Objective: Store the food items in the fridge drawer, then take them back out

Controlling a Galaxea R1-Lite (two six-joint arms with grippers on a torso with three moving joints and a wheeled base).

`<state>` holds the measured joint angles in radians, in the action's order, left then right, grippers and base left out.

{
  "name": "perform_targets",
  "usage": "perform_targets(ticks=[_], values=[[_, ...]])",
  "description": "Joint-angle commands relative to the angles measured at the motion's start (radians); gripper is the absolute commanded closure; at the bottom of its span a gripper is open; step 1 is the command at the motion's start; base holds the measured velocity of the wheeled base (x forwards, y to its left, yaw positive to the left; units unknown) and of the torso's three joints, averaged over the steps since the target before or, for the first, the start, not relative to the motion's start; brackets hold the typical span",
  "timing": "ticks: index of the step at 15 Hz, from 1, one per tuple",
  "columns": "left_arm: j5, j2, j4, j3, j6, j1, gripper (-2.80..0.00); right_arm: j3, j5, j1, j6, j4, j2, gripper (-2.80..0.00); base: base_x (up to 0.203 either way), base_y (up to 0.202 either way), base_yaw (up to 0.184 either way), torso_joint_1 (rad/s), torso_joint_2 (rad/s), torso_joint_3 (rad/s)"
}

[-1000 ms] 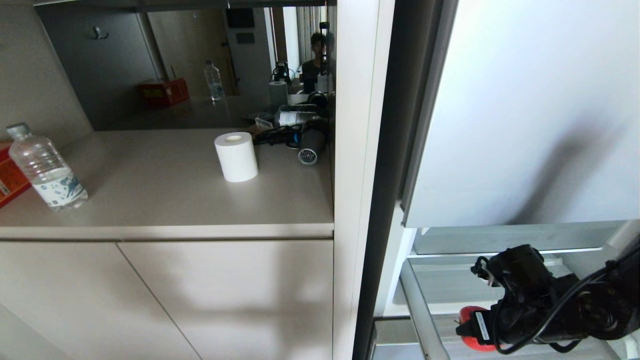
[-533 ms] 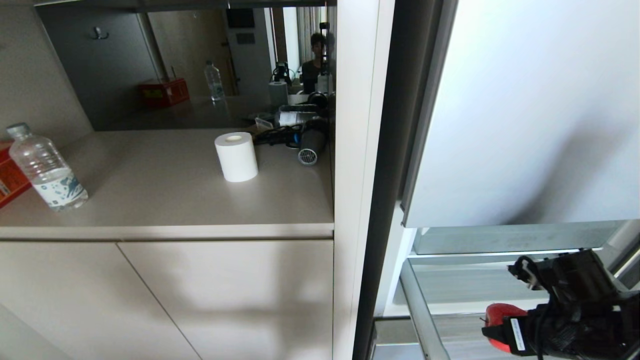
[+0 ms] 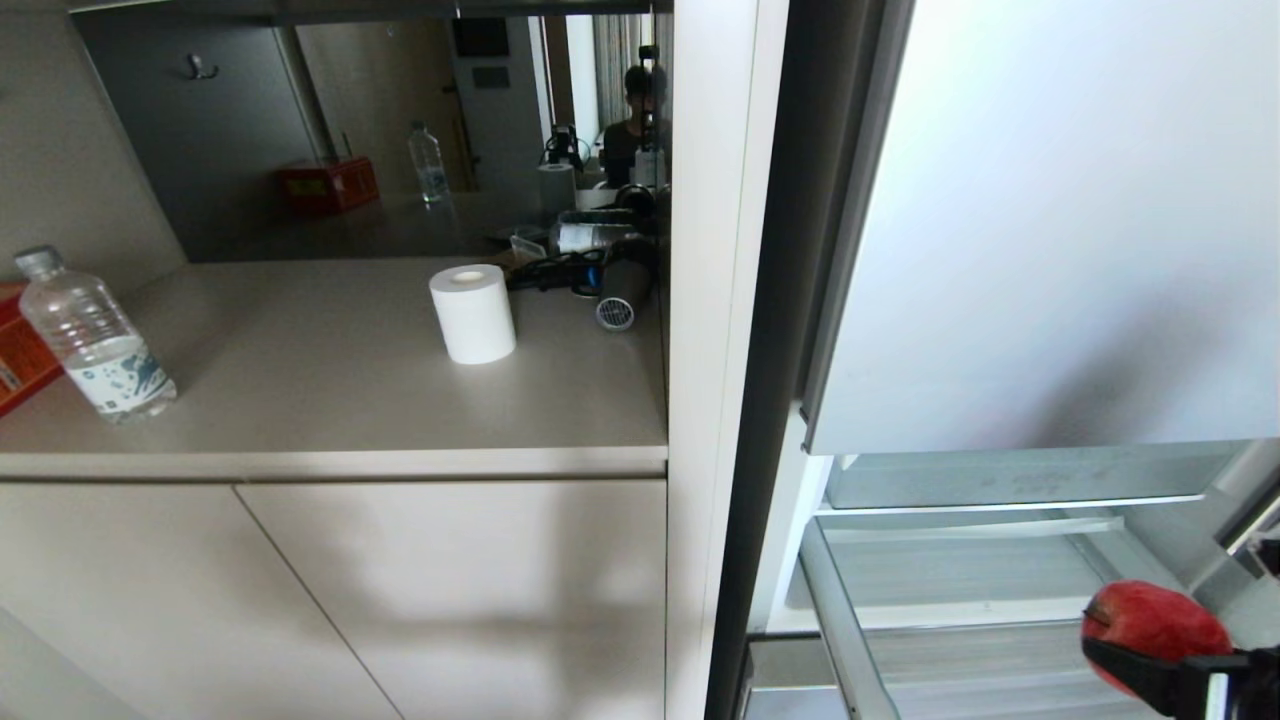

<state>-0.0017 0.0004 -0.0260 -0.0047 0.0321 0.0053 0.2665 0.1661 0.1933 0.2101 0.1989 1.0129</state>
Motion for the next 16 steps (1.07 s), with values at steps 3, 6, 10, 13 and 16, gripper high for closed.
perform_targets(ticks=[3,6,10,13,16], values=[[0.000,0.000,0.000,0.000,0.000,0.001,0.00,-0.121,0.045,-0.044,-0.058,0.009,-0.477,0.00,0.000,0.000,0.000,0.000,0.00,0.000],[0.000,0.000,0.000,0.000,0.000,0.001,0.00,-0.229,0.053,-0.082,-0.156,0.012,-0.724,0.00,0.000,0.000,0.000,0.000,0.00,0.000],[0.000,0.000,0.000,0.000,0.000,0.001,0.00,-0.266,-0.030,-0.165,-0.341,-0.028,-0.773,0.00,0.000,0.000,0.000,0.000,0.00,0.000],[0.000,0.000,0.000,0.000,0.000,0.001,0.00,-0.265,-0.154,-0.185,-0.367,-0.138,-0.959,0.00,0.000,0.000,0.000,0.000,0.00,0.000],[0.000,0.000,0.000,0.000,-0.008,0.001,0.00,-0.266,-0.175,-0.192,-0.266,-0.199,-1.014,0.00,0.000,0.000,0.000,0.000,0.00,0.000]])
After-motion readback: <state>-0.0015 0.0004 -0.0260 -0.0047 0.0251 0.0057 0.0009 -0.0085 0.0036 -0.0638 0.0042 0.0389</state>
